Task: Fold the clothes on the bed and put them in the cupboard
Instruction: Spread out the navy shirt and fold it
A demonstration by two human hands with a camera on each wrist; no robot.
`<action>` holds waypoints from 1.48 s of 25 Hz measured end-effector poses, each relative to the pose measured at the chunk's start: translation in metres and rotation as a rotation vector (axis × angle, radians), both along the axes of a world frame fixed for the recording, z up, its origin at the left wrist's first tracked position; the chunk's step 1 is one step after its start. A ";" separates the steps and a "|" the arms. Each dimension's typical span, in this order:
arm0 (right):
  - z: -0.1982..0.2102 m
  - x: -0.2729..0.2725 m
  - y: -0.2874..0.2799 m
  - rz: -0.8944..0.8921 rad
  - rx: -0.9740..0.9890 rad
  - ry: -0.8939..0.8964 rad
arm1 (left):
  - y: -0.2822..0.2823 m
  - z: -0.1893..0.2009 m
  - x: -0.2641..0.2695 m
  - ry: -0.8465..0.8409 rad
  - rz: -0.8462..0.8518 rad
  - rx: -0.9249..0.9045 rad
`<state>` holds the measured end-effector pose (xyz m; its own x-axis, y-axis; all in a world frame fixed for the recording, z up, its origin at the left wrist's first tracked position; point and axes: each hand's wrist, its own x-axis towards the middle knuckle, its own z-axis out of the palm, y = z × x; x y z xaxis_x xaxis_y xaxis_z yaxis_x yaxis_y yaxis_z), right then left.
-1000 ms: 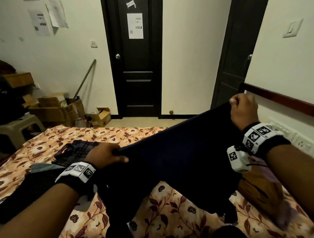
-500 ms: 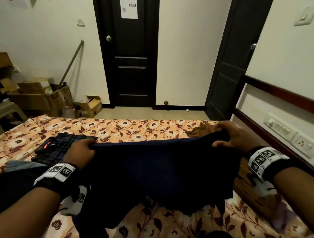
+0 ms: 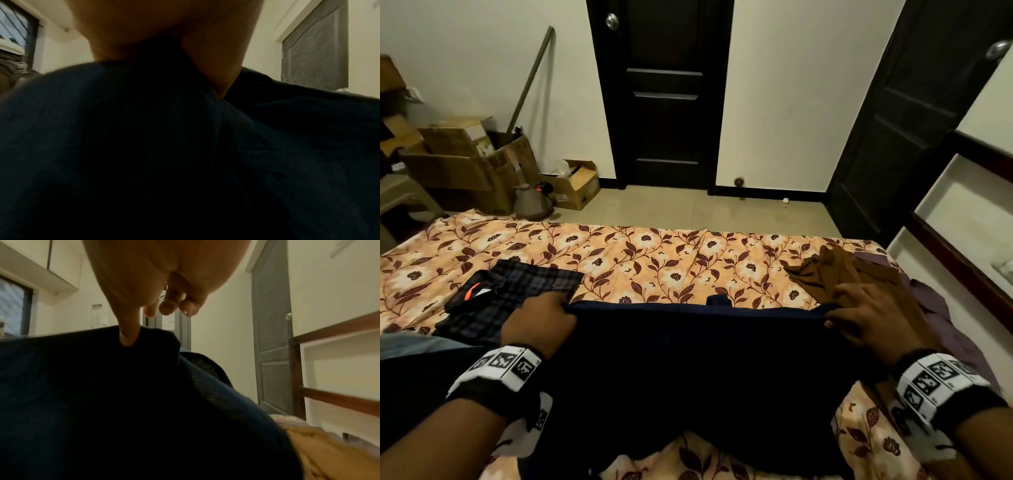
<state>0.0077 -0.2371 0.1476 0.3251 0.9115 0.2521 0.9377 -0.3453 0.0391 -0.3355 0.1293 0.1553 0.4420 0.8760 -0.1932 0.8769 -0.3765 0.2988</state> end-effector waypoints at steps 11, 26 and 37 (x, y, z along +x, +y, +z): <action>0.032 -0.089 -0.072 -0.200 0.277 0.805 | -0.067 0.006 -0.106 -0.416 -0.142 0.254; 0.150 -0.163 -0.118 -0.304 0.481 0.535 | -0.135 0.076 -0.163 -0.461 0.029 0.334; 0.142 -0.183 -0.108 -0.222 0.211 0.231 | -0.036 -0.126 -0.175 -0.600 0.327 -0.441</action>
<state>-0.1757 -0.3450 0.2897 0.5789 0.7486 0.3232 0.8150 -0.5188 -0.2581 -0.5108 0.0938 0.0297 0.3147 0.8775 -0.3620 0.5659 0.1328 0.8137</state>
